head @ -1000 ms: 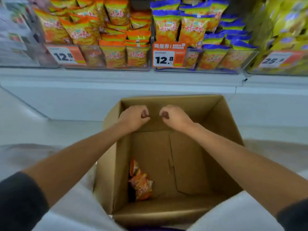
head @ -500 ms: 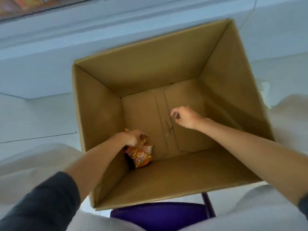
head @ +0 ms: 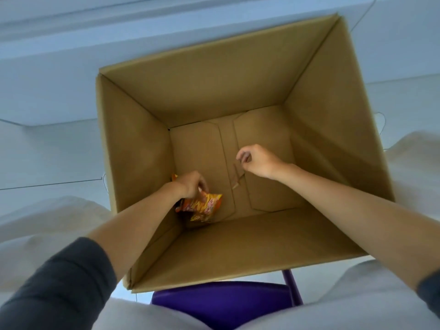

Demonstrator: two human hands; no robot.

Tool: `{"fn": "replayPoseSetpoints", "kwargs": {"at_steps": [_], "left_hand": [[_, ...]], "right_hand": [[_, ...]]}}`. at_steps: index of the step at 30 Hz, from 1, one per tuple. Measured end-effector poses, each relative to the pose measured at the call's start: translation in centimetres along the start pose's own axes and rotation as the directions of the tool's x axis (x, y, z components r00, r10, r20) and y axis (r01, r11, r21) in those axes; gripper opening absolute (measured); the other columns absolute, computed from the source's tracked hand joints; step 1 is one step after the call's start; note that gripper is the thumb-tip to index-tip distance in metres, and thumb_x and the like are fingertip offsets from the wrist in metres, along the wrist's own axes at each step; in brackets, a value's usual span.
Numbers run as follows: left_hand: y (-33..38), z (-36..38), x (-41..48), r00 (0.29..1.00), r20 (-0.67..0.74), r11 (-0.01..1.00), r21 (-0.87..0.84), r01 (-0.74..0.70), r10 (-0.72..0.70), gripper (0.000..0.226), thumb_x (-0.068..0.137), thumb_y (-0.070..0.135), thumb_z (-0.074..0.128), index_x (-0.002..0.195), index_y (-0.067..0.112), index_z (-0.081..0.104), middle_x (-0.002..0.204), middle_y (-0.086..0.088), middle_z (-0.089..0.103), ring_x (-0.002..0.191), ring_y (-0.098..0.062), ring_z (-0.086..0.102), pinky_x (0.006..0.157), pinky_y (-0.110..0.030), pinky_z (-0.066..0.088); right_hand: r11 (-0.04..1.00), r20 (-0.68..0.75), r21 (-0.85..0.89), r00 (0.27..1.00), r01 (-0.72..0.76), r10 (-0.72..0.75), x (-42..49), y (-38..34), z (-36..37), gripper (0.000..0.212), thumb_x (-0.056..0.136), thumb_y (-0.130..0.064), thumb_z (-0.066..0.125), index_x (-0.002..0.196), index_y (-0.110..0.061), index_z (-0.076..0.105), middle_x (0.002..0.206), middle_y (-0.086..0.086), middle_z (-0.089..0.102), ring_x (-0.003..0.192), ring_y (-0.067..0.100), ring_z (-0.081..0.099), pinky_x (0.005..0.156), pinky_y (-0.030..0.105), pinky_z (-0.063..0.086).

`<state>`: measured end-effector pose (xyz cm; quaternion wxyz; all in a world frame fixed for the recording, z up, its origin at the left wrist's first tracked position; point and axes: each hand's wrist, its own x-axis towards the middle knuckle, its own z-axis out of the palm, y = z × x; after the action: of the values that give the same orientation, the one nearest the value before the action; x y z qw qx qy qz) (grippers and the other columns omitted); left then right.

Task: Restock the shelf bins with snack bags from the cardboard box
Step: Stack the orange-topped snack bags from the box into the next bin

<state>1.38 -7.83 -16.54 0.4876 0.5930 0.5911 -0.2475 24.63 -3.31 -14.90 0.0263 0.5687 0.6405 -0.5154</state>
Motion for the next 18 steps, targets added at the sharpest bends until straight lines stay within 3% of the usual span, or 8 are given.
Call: {"fn": "replayPoseSetpoints", "kwargs": {"at_steps": [2,4,6,8,11,13,18], "left_hand": [[1.2,-1.2,-1.0,0.99,-0.142,0.953,-0.299,-0.048,0.005,0.025,0.08,0.017,0.079,0.103,0.015,0.072,0.118,-0.002,0.064,0.11,-0.016,0.054,0.089,-0.027,0.044],[2.4,-2.2,-2.0,0.973,-0.228,0.819,-0.565,-0.102,-0.036,0.028,0.079,0.015,0.079,0.105,0.011,0.071,0.108,-0.001,0.065,0.105,-0.017,0.058,0.084,-0.027,0.049],[3.1,-3.0,-2.7,0.966,-0.251,0.695,-0.706,-0.137,-0.064,0.028,0.079,0.015,0.079,0.105,0.014,0.069,0.106,0.002,0.064,0.105,-0.017,0.06,0.088,-0.033,0.053],[3.4,-3.6,-3.1,0.972,-0.224,0.551,-0.82,-0.154,-0.063,0.029,0.081,0.013,0.077,0.108,0.017,0.066,0.112,-0.001,0.065,0.105,-0.016,0.062,0.085,-0.029,0.054],[3.3,-4.5,-3.4,0.989,-0.143,0.304,-0.944,-0.127,-0.032,0.042,0.08,0.009,0.076,0.118,0.02,0.062,0.123,-0.004,0.066,0.115,-0.019,0.062,0.099,-0.037,0.05],[3.3,-4.9,-3.6,0.995,-0.097,0.281,-0.955,-0.096,0.008,0.047,0.081,0.009,0.075,0.122,0.024,0.058,0.124,-0.004,0.065,0.115,-0.019,0.062,0.102,-0.04,0.048],[4.1,-5.3,-3.7,0.998,-0.007,0.439,-0.898,-0.032,0.059,0.055,0.083,0.02,0.075,0.134,0.024,0.053,0.125,-0.001,0.066,0.115,-0.015,0.061,0.092,-0.031,0.049]], "right_hand": [[0.996,0.002,0.091,1.0,-0.006,0.006,0.0,-0.4,-0.2,0.019,0.088,-0.008,0.063,0.103,-0.021,0.066,0.095,0.0,0.066,0.091,0.016,0.062,0.082,0.03,0.052],[0.982,0.005,0.188,1.0,-0.021,0.021,0.0,-0.8,-0.6,0.023,0.086,-0.01,0.068,0.104,-0.023,0.066,0.099,-0.001,0.063,0.095,0.015,0.06,0.083,0.028,0.05],[0.953,0.03,0.298,0.998,-0.055,0.048,-0.2,-1.4,-1.2,0.035,0.085,-0.012,0.07,0.116,-0.026,0.063,0.108,-0.003,0.059,0.102,0.013,0.056,0.088,0.028,0.046],[0.884,0.081,0.459,0.995,-0.09,0.059,-0.4,-1.9,-1.8,0.051,0.085,-0.011,0.071,0.131,-0.025,0.055,0.114,0.0,0.057,0.107,0.014,0.057,0.095,0.032,0.047],[0.804,0.107,0.585,0.993,-0.106,0.053,-0.5,-2.3,-2.2,0.048,0.083,-0.012,0.074,0.128,-0.019,0.055,0.119,0.008,0.06,0.111,0.02,0.061,0.099,0.038,0.049],[0.766,0.09,0.636,0.995,-0.097,0.052,-0.6,-2.6,-2.4,0.038,0.083,-0.01,0.073,0.118,-0.014,0.059,0.114,0.008,0.064,0.108,0.021,0.063,0.092,0.035,0.053],[0.759,0.068,0.647,0.997,-0.07,0.034,-0.4,-3.2,-2.2,0.039,0.083,-0.011,0.074,0.119,-0.01,0.059,0.115,0.01,0.066,0.102,0.019,0.064,0.087,0.032,0.054]]}}
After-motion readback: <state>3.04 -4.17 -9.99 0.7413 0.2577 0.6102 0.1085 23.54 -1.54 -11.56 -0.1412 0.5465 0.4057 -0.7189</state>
